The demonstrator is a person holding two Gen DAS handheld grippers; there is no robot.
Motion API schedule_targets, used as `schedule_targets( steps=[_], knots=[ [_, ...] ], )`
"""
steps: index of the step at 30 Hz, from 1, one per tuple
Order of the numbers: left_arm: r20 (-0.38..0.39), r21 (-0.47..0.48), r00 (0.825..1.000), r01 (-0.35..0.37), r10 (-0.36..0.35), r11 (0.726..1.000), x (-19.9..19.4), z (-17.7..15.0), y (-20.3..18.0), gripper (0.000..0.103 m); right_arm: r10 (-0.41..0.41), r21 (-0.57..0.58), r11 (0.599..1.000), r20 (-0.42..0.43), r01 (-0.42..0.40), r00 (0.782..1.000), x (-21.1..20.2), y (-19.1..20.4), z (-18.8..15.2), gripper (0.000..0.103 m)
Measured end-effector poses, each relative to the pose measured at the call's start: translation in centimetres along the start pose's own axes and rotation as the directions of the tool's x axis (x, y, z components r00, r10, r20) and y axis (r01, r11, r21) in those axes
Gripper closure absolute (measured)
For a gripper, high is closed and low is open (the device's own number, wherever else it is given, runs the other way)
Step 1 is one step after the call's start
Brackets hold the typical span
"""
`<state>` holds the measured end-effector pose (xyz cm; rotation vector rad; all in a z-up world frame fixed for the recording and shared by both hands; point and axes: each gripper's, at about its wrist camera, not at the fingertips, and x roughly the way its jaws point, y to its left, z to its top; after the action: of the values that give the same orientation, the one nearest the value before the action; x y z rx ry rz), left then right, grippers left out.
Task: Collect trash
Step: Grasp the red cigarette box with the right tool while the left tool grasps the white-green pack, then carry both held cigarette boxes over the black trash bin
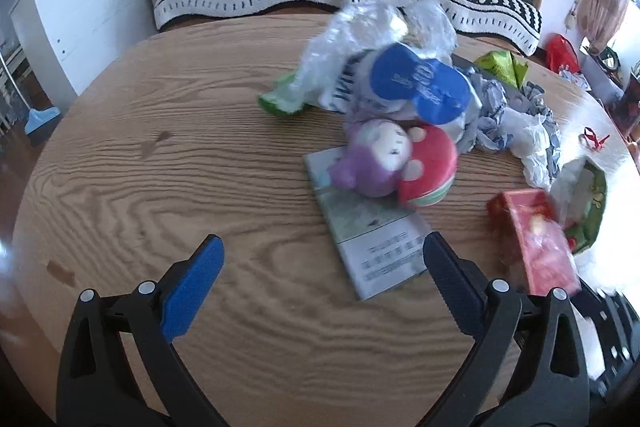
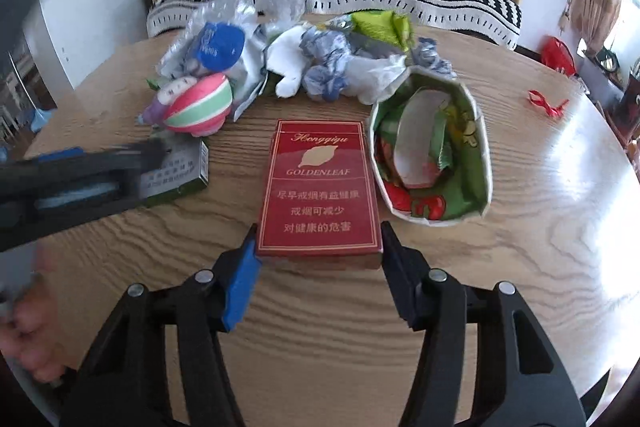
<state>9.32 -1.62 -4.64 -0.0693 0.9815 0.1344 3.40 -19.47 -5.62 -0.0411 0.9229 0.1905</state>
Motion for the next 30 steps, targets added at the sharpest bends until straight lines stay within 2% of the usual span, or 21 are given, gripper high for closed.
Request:
schedule_targets(
  steps=[4, 8, 10, 12, 13, 16, 21, 26, 30],
  knots=[
    [-0.007, 0.014, 0.999, -0.035, 0.035, 0.999, 1.5, 0.2, -1.9, 0.006, 0.015, -0.008, 1.000, 0.007, -0.015, 1.000, -2.1, -1.1, -0.9, 0.046],
    [-0.041, 0.011, 0.999, -0.028, 0.028, 1.000, 2.8, 0.1, -2.9, 0.006, 0.021, -0.028, 0.999, 0.005, -0.021, 1.000, -3.6, -1.5, -2.1, 0.046],
    [-0.030, 0.012, 0.999, -0.019, 0.019, 1.000, 2.8, -0.2, -3.2, 0.008, 0.019, -0.028, 0.999, 0.006, -0.019, 1.000, -3.9, -1.9, -2.3, 0.046],
    [-0.010, 0.033, 1.000, -0.004, 0.004, 0.999, 2.4, -0.4, -3.3, 0.021, 0.024, -0.015, 1.000, 0.008, -0.024, 1.000, -4.5, -2.0, -2.7, 0.046],
    [0.002, 0.048, 1.000, 0.004, -0.004, 0.999, 2.0, -0.5, -3.4, 0.040, 0.027, -0.012, 1.000, 0.011, -0.027, 1.000, -4.7, -2.2, -2.7, 0.046],
    [-0.014, 0.048, 0.999, 0.041, -0.041, 0.998, 1.1, -1.3, -2.7, 0.045, 0.033, -0.010, 0.999, 0.031, -0.033, 0.999, -6.0, -2.7, -2.6, 0.046],
    [-0.026, 0.043, 0.997, 0.073, -0.072, 0.996, -1.5, -3.0, 0.1, 0.046, 0.046, 0.000, 0.999, 0.040, -0.046, 0.998, -7.3, -3.1, -2.7, 0.046],
    [0.005, 0.068, 0.997, 0.082, -0.083, 0.994, -3.8, -3.8, 1.9, 0.047, 0.045, 0.000, 0.999, 0.049, -0.045, 0.998, -7.9, -3.4, -2.8, 0.046],
    [0.031, 0.046, 0.995, 0.090, -0.092, 0.995, -5.0, -3.4, 2.7, 0.047, 0.041, 0.014, 0.999, 0.059, -0.042, 0.997, -8.4, -3.5, -2.8, 0.046]
  ],
)
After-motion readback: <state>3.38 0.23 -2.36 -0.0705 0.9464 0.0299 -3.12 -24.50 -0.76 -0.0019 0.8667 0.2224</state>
